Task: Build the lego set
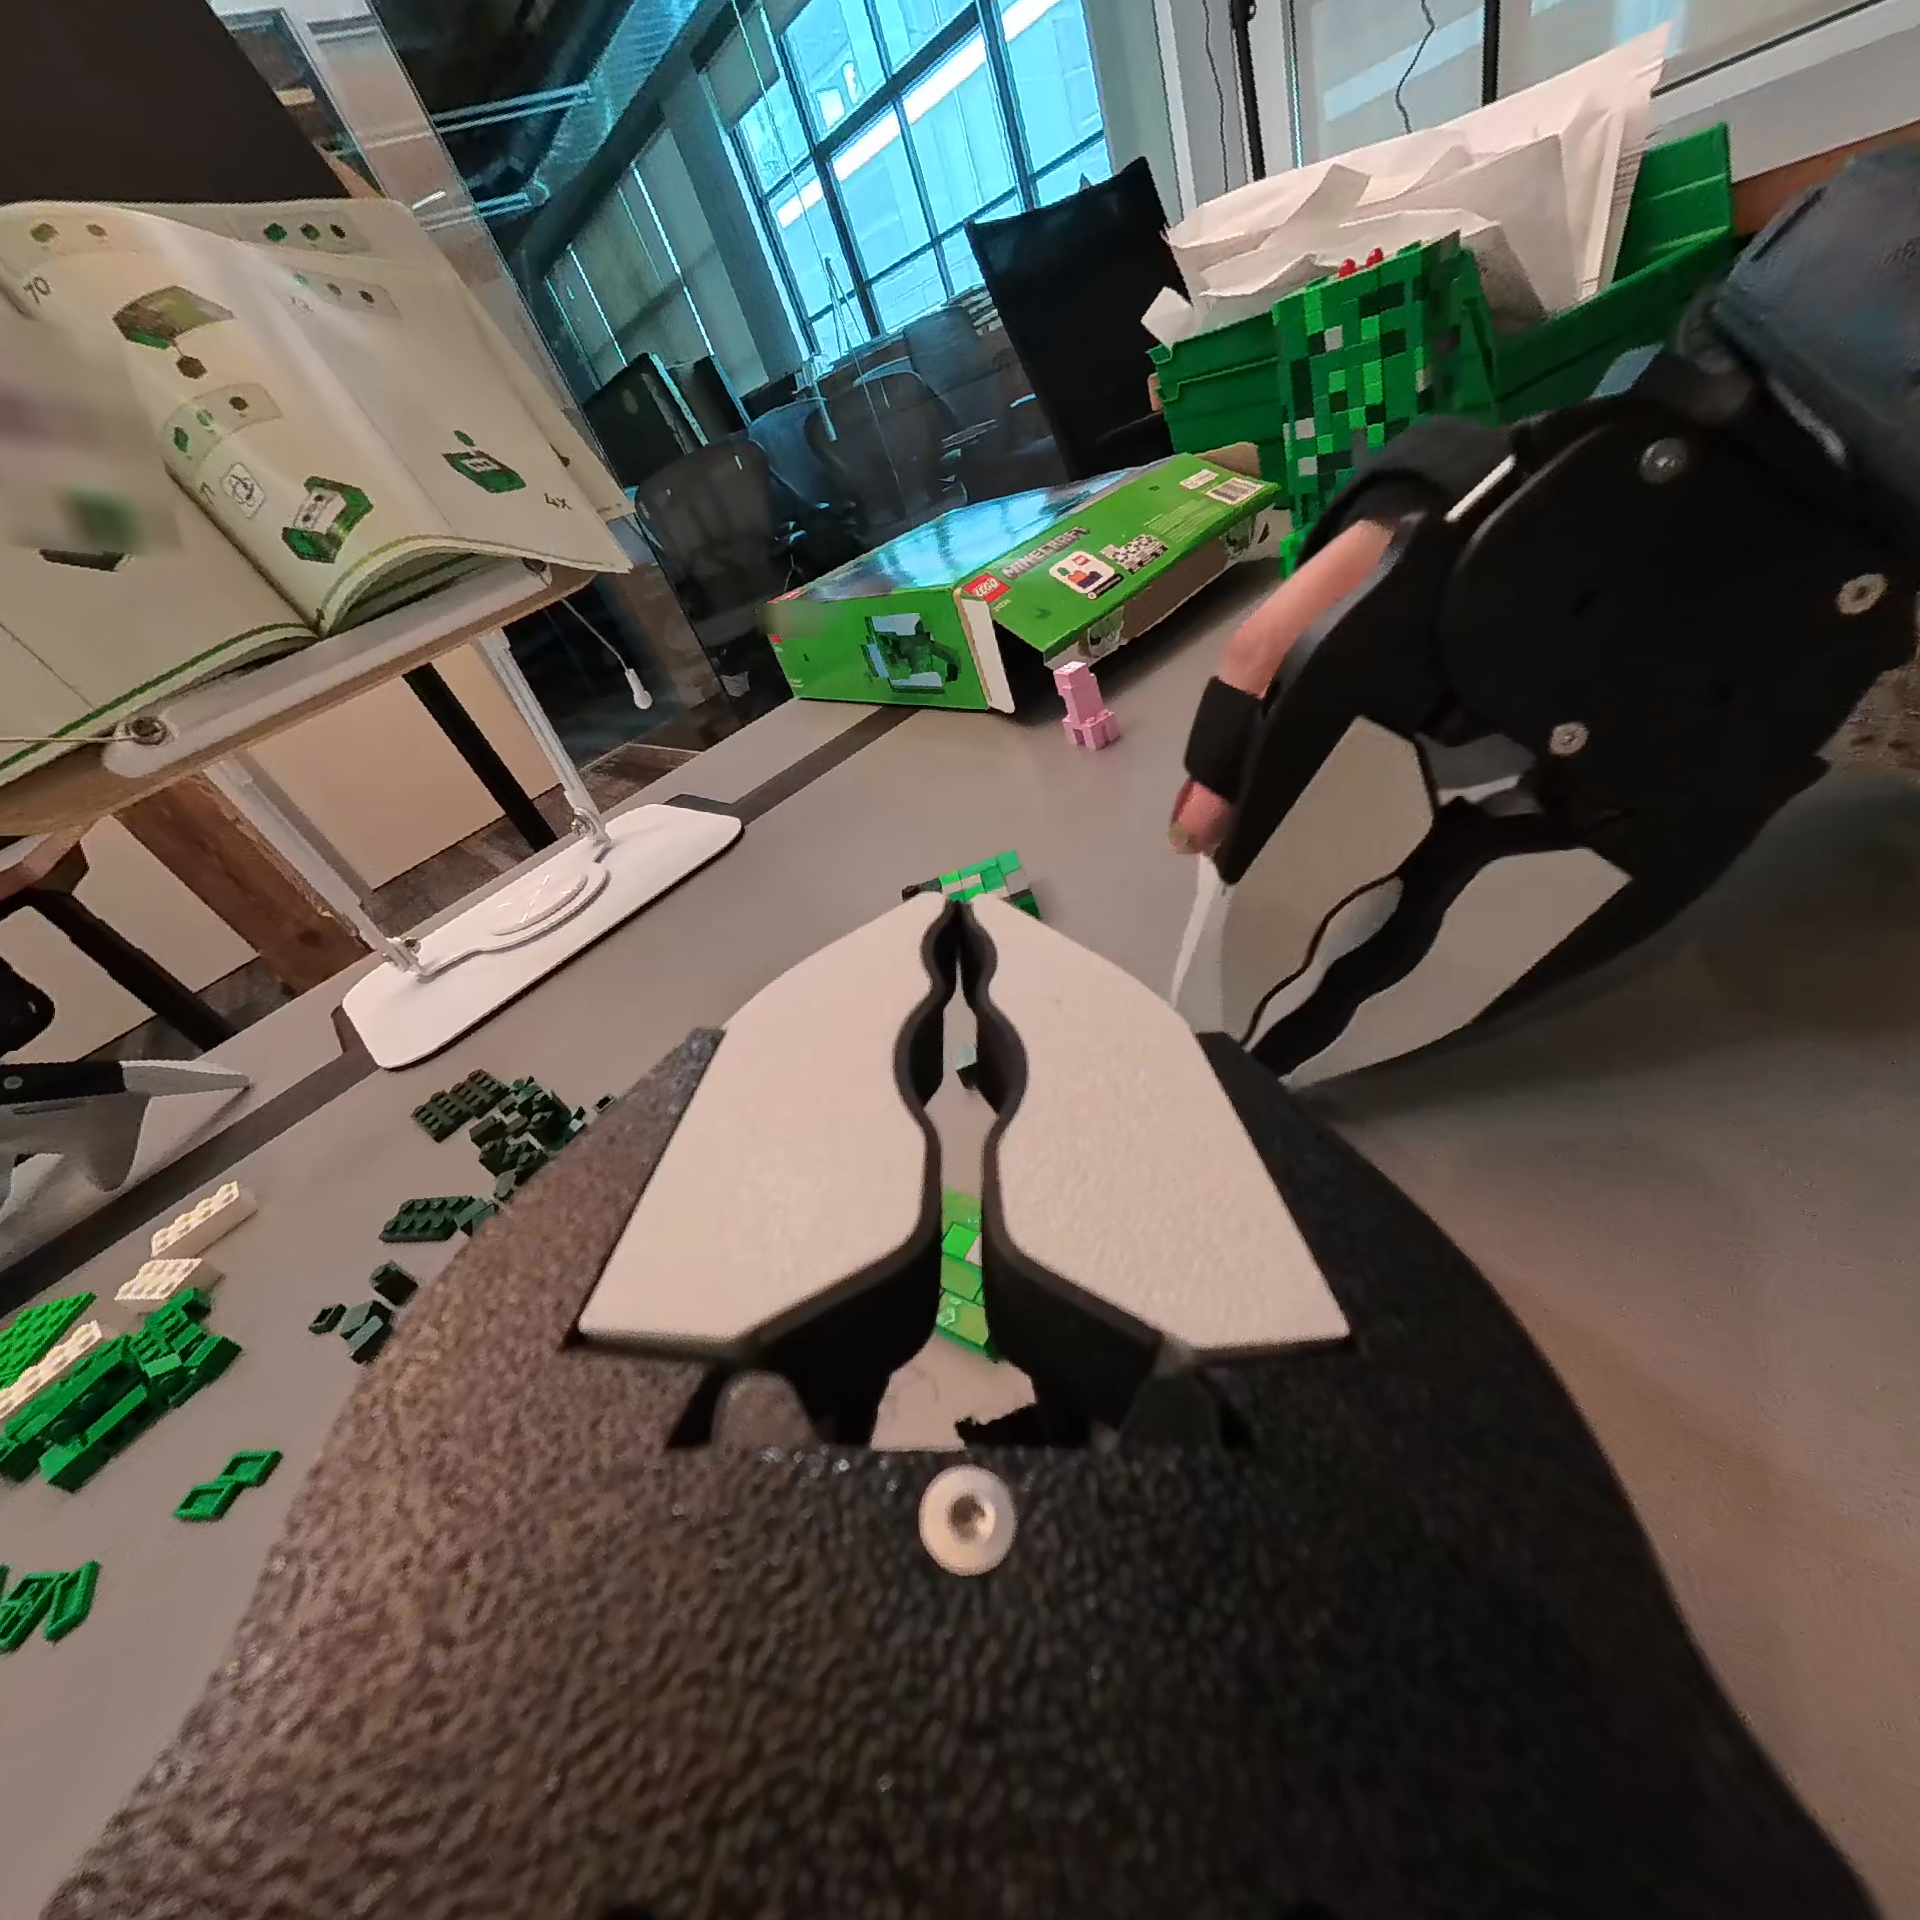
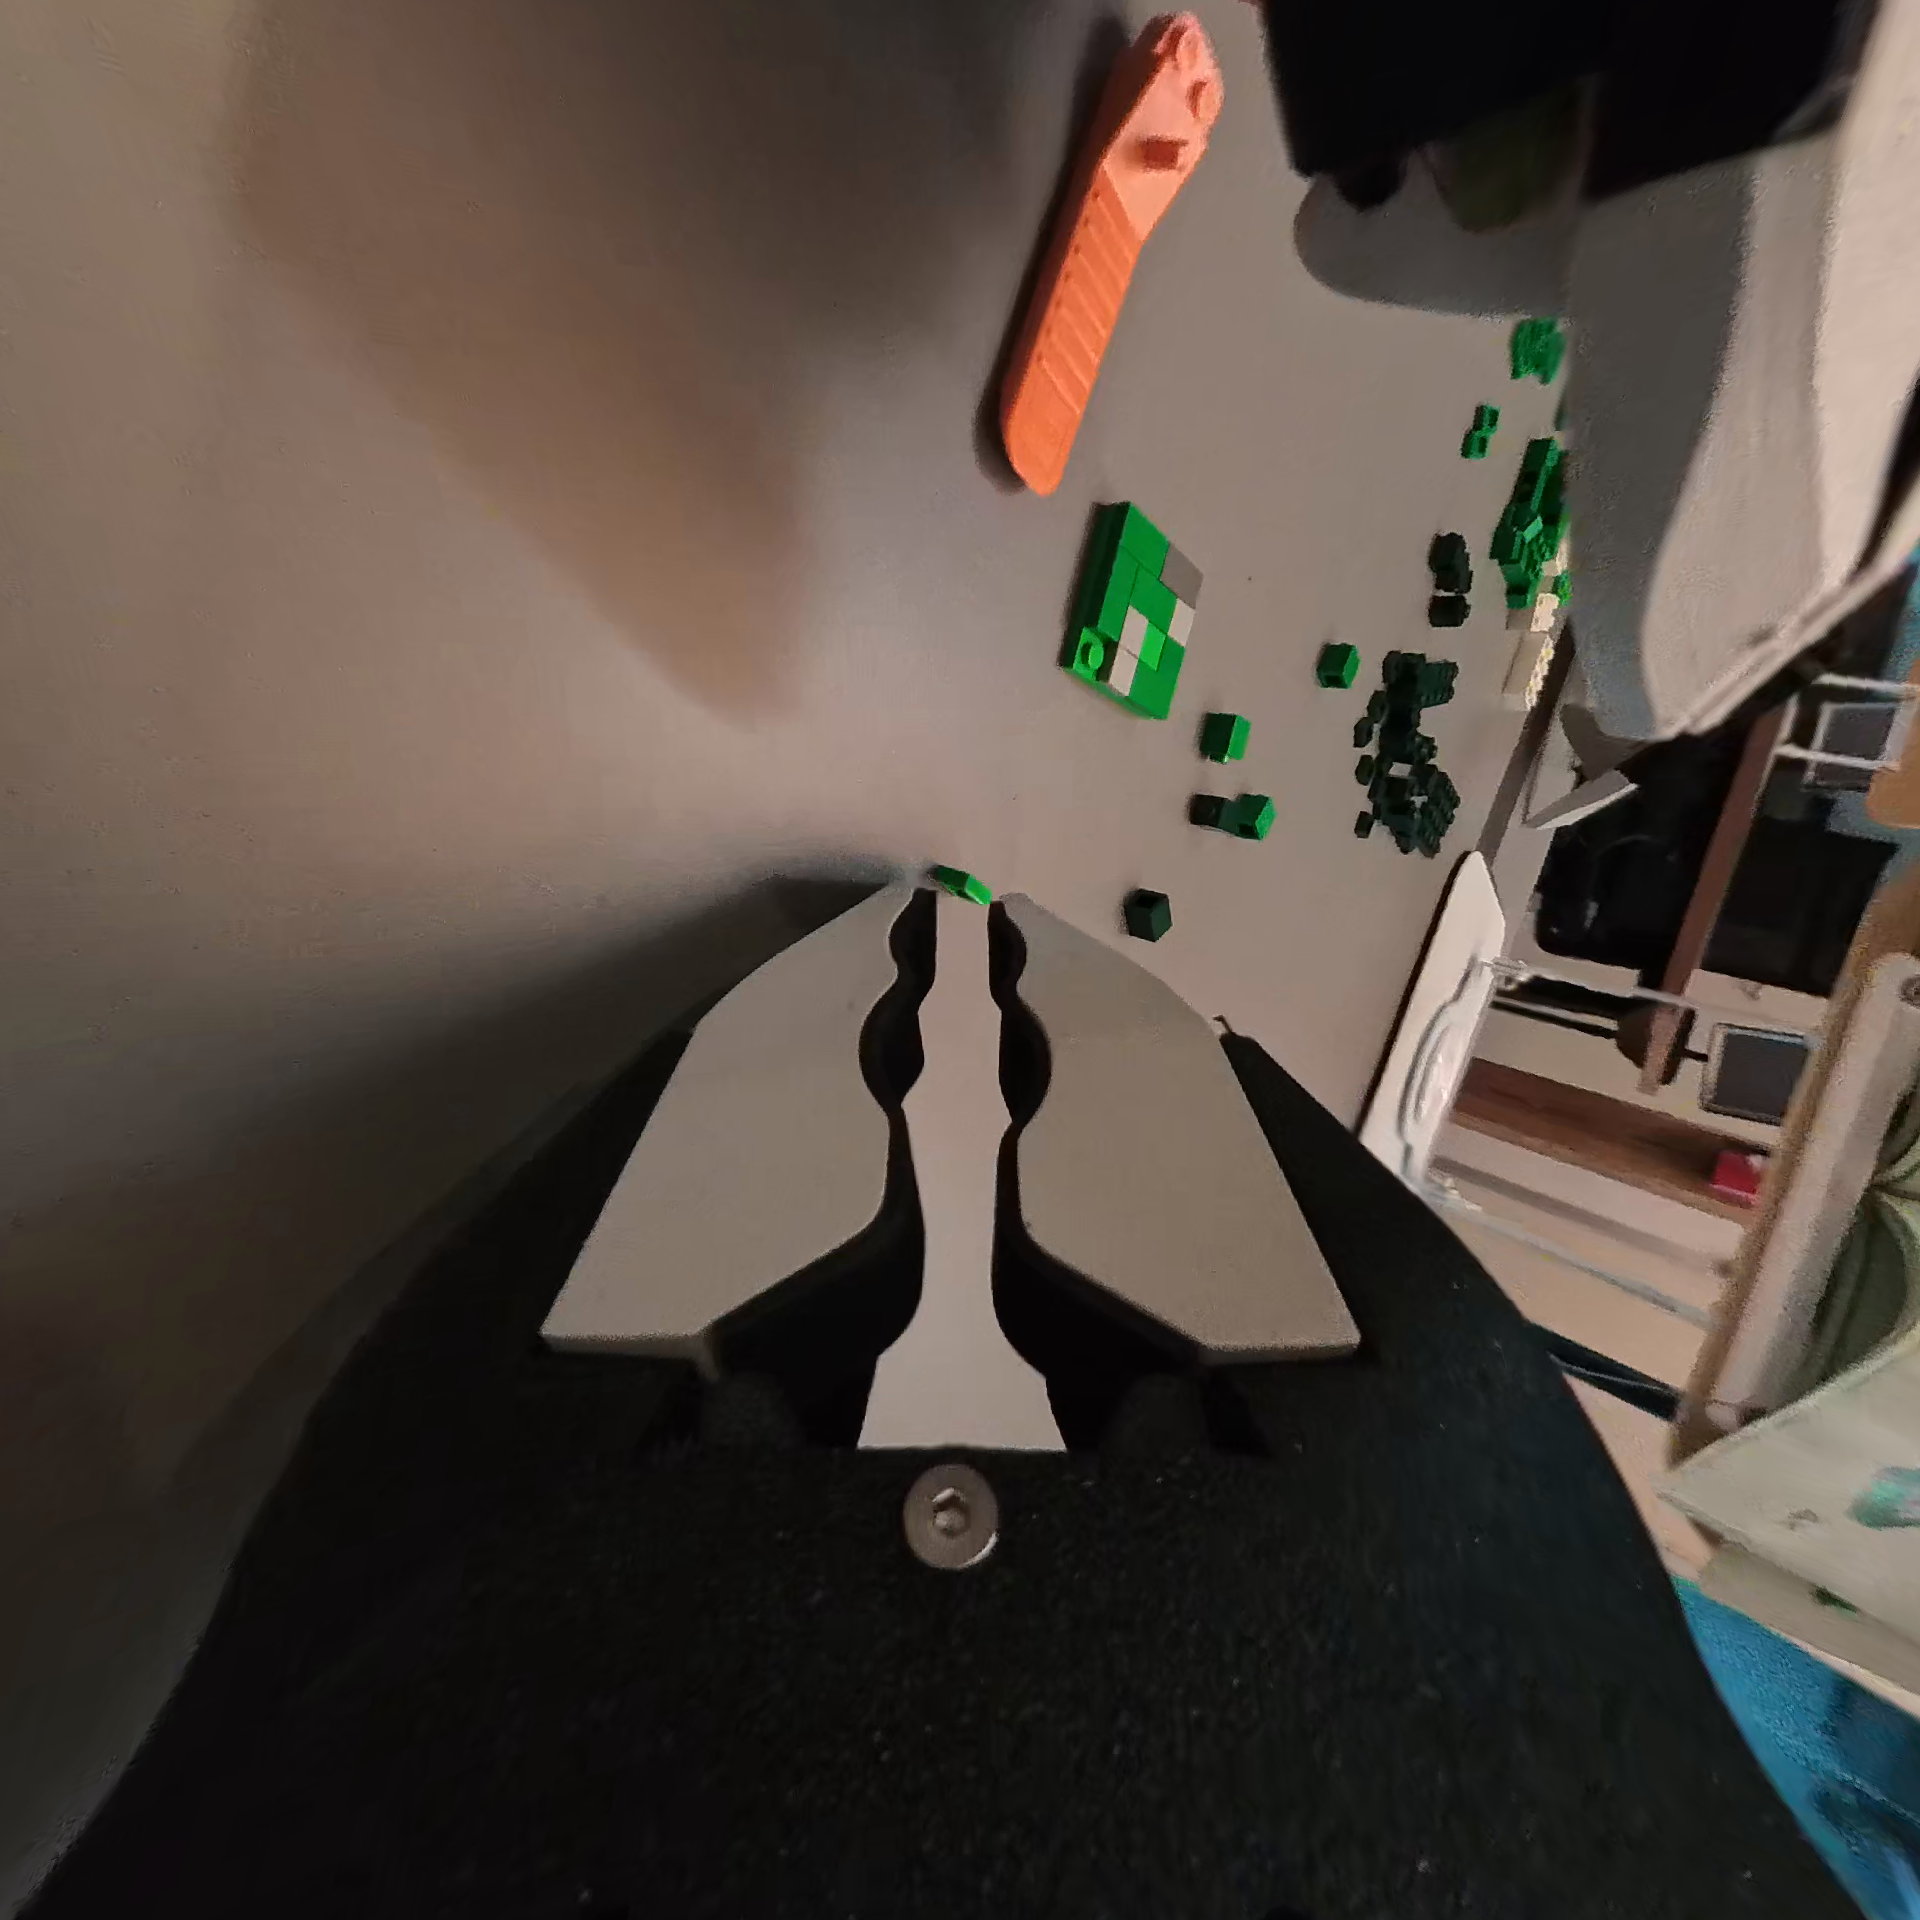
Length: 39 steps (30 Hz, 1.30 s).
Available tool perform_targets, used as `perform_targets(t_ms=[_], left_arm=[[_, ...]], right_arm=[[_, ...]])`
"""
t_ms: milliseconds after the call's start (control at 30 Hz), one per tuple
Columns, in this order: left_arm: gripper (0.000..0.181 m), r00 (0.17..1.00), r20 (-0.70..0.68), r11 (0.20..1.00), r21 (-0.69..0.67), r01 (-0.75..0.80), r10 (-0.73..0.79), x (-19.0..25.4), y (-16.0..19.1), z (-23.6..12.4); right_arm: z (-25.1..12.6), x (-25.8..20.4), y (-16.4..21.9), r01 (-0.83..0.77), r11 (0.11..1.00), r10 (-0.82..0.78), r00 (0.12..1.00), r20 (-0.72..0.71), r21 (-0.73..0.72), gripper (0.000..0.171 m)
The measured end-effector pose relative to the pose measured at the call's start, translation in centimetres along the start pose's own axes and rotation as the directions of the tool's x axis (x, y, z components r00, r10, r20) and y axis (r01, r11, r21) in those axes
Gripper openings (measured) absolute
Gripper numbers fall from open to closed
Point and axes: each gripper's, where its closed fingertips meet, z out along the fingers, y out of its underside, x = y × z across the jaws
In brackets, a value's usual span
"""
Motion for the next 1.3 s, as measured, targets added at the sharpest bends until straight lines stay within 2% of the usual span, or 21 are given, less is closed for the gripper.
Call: perform_targets(t_ms=[133,267,333,400,467,533,633,733,967,1300], left_arm=[[0.000,1.000,-0.005,1.000,0.002,0.015,-0.015,0.0,0.0,0.0],[0.000,0.999,-0.010,0.999,0.005,0.033,-0.033,0.0,0.0,0.0],[0.000,0.999,-0.004,0.999,0.007,0.035,-0.035,-0.2,0.0,0.0],[0.000,0.999,0.014,0.999,0.015,0.036,-0.036,-0.5,-0.1,-0.2],[0.000,0.999,0.037,0.999,0.016,0.039,-0.040,-1.1,-0.1,-0.3],[0.000,0.997,0.057,0.998,0.006,0.055,-0.055,-1.6,0.1,-0.5],[0.000,0.995,0.065,0.997,-0.001,0.080,-0.080,-2.0,0.2,-0.6],[0.000,0.993,0.067,0.995,0.011,0.095,-0.095,-2.1,0.1,-0.7],[0.000,0.995,0.039,0.996,-0.013,0.092,-0.091,-1.4,0.6,-0.2],[0.000,0.989,0.031,0.989,0.000,0.145,-0.145,-1.7,0.7,-0.2]], right_arm=[[-0.8,0.1,-0.7,-0.142,0.986,0.143,0.990,-0.003,0.090,0.008],[-1.7,0.8,-1.7,-0.347,0.915,0.344,0.938,0.051,0.207,0.005],[-2.1,2.0,-1.6,-0.490,0.828,0.495,0.867,0.058,0.273,0.005],[-2.8,3.9,-1.1,-0.627,0.680,0.672,0.740,0.019,0.381,0.003],[-3.4,5.0,-0.6,-0.706,0.526,0.795,0.606,0.020,0.475,0.001],[-3.8,5.0,0.1,-0.738,0.436,0.857,0.515,0.013,0.515,0.001],[-5.0,5.0,0.9,-0.712,0.434,0.873,0.483,-0.064,0.552,0.001],[-5.7,5.1,0.8,-0.668,0.449,0.866,0.490,-0.104,0.593,0.000],[-5.5,4.9,0.5,-0.658,0.480,0.848,0.518,-0.115,0.581,0.000],[-5.3,5.0,0.8,-0.673,0.469,0.858,0.499,-0.117,0.571,0.000]])
